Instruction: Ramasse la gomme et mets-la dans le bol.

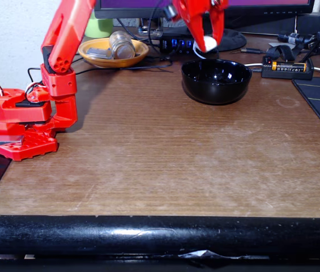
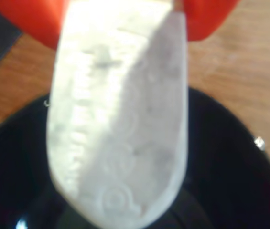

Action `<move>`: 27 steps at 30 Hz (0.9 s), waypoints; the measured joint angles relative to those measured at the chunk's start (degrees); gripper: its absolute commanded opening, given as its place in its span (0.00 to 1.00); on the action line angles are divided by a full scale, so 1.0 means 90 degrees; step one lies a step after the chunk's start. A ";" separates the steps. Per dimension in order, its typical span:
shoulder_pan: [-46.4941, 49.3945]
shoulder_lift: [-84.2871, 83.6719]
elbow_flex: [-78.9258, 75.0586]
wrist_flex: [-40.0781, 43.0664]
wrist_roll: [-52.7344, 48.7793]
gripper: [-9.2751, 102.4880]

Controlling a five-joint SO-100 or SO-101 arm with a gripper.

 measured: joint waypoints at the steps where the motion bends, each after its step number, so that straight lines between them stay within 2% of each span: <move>1: -0.0029 -0.0059 -0.0049 0.0000 0.0000 0.03; 17: -0.0508 -0.1426 -0.1396 -0.0010 0.0303 0.03; 27: -0.0195 -0.2012 -0.1699 -0.0225 0.0391 0.03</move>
